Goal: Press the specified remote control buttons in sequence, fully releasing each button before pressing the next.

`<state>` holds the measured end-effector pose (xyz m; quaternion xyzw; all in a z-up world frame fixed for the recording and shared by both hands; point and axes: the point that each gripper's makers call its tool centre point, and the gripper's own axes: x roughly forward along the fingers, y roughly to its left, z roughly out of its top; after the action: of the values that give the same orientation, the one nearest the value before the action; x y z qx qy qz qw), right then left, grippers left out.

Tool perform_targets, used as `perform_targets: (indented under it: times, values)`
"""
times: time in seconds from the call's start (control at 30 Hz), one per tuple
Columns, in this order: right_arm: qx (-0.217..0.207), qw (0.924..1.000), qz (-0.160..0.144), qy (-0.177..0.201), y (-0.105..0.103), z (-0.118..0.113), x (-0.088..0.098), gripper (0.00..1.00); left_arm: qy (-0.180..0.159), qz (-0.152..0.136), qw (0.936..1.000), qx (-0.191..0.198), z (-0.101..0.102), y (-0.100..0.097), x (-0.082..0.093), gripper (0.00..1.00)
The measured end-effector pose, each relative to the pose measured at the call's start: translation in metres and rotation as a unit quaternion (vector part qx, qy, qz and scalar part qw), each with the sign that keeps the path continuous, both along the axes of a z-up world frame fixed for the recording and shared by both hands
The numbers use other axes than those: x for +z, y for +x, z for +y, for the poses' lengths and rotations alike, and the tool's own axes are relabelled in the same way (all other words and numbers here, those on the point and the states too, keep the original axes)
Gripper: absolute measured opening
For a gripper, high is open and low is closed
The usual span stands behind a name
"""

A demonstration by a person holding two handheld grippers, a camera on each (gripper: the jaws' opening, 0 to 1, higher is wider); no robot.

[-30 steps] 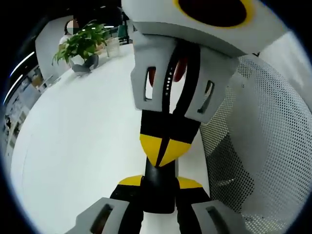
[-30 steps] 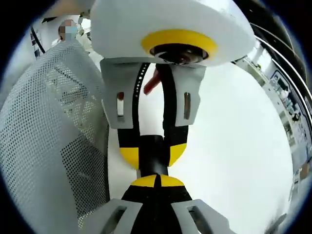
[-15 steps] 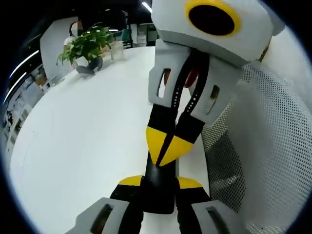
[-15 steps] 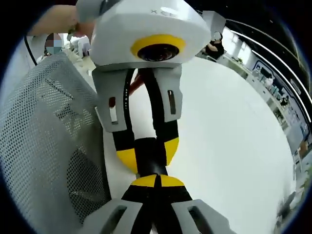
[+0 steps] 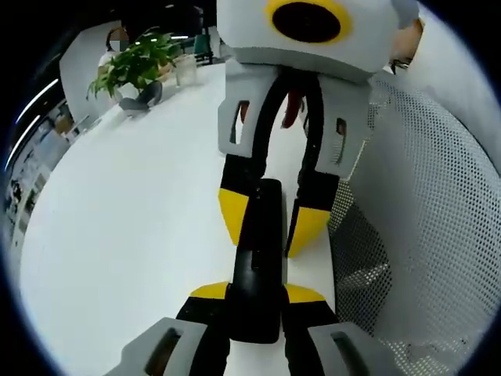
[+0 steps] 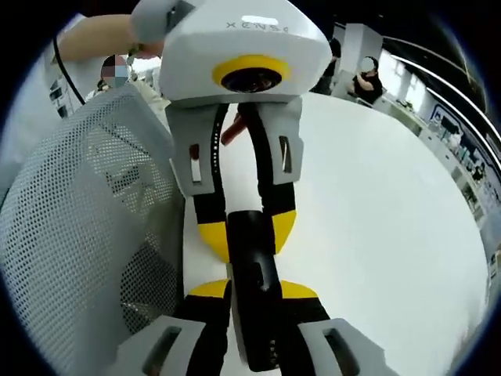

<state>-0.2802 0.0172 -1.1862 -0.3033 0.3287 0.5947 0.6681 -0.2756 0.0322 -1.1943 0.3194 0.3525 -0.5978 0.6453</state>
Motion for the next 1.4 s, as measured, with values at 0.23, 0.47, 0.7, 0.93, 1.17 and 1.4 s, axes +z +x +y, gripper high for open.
perform_targets:
  times: [0.23,0.47,0.7,0.93,1.17,1.4]
  values:
    - [-0.001,0.9999,0.009,-0.006,0.006,-0.023,-0.008,0.22,0.015,-0.002,0.9999,0.004,0.000,0.000,-0.001,0.23]
    - [-0.002,0.9998,0.019,0.004,0.006,-0.021,-0.007,0.22,0.014,0.005,0.9995,0.030,-0.001,0.002,0.000,0.23]
    - [-0.004,0.9999,0.013,-0.003,0.008,-0.021,-0.010,0.21,-0.081,0.009,0.9842,0.157,-0.003,0.017,0.024,0.29]
    - [-0.005,0.9998,0.016,-0.006,0.008,-0.022,-0.009,0.21,-0.227,-0.023,0.9316,0.283,0.008,0.036,0.087,0.43]
    - [-0.008,0.9997,0.023,-0.008,0.009,-0.022,-0.009,0.21,-0.293,-0.074,0.8932,0.333,0.028,0.038,0.127,0.64]
    - [-0.011,0.9996,0.019,-0.017,0.009,-0.021,-0.010,0.21,-0.336,-0.111,0.8596,0.369,0.040,0.034,0.155,0.85]
